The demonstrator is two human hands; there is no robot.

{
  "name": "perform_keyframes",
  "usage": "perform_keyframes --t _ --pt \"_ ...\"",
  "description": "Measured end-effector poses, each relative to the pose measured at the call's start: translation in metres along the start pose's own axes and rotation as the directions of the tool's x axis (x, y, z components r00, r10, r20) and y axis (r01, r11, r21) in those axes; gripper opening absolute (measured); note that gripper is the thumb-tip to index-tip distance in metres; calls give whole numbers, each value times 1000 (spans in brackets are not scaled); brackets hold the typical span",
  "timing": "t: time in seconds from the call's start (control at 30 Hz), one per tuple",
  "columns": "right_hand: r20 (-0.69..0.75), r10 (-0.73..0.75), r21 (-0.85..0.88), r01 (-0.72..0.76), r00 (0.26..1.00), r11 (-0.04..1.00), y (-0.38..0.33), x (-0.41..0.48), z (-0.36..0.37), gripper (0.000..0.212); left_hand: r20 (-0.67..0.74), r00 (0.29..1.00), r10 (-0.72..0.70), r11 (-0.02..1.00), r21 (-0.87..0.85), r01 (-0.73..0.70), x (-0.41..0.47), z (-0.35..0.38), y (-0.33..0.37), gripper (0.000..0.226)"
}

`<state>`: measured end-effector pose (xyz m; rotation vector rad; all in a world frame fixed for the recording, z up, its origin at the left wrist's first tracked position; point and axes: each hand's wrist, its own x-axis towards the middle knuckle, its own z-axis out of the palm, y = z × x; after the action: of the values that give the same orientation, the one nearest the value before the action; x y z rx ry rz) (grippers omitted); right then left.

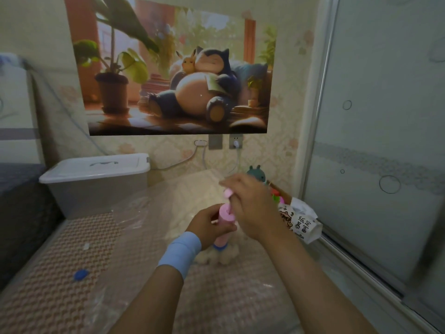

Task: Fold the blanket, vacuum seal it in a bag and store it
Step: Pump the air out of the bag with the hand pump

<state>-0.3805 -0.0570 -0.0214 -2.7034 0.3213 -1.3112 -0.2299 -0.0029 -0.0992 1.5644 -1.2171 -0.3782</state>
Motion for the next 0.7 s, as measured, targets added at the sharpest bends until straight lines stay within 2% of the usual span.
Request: perform_keyframes --t 0.03,0.1,0.13,0.17,0.2,0.23,0.27,0.3,0.33,0.37,0.4,0.43,0.5,0.57,0.6,0.63,0.67,0.7 --pt "-155 -51 -15 49 987 999 -5 6 -10 40 9 1000 2 1000 -1 -2 1 0 -1 45" --pt "-434 -120 -38 115 893 993 -14 13 -25 33 19 1000 3 1000 10 -4 1 2 -2 50" --pt "-511 -127 -39 125 850 991 -17 13 -26 33 20 1000 1 1000 15 -1 1 3 -1 51" --pt "-534 -113 -34 112 838 993 -17 10 -23 34 24 1000 -1 1000 15 0 2 5 -2 52" --pt "-505 -81 -19 83 859 996 -16 6 -16 36 29 1000 1 1000 10 -1 1 6 -2 52" --pt "-402 -29 7 35 915 999 -13 0 -6 39 25 1000 2 1000 5 -2 1 7 -2 51" --pt "-234 30 29 -24 972 999 -7 -5 5 42 10 1000 -6 1000 -2 6 0 6 -1 46" --pt "-43 82 28 -81 996 996 -2 -9 14 45 -7 1000 -14 1000 -7 14 -1 4 -1 39" --pt "118 117 6 -119 986 993 2 -11 20 47 -18 1000 -21 1000 -11 21 -2 2 -1 32" --pt "200 119 -39 -114 972 993 3 -11 21 47 -20 1000 -22 1000 -12 22 -3 0 -1 30" --pt "196 91 -66 -79 976 995 3 -8 19 46 -18 1000 -22 1000 -20 21 -3 -2 -1 30" --pt "125 29 -85 -19 992 996 0 -4 13 44 -11 1000 -19 999 -30 18 -3 -3 -3 32" --pt "-155 -78 -70 68 985 995 -11 8 -6 38 -1 1000 -7 999 -44 7 -2 -4 -5 44" --pt "-423 -130 -28 130 897 991 -21 17 -22 34 2 1000 -5 999 -44 5 -2 -2 -4 49" --pt "-496 -121 -9 134 860 991 -23 17 -23 35 6 1000 -3 999 -42 3 -2 0 -3 49" --pt "-515 -98 2 116 852 993 -24 15 -19 36 12 1000 -2 999 -39 3 -1 1 -2 47" --pt "-479 -70 12 86 875 996 -24 10 -12 39 14 1000 0 999 -43 0 -2 2 -1 44" --pt "-365 -24 26 36 931 999 -21 4 -1 41 12 1000 4 999 -48 -4 -2 3 -1 39"
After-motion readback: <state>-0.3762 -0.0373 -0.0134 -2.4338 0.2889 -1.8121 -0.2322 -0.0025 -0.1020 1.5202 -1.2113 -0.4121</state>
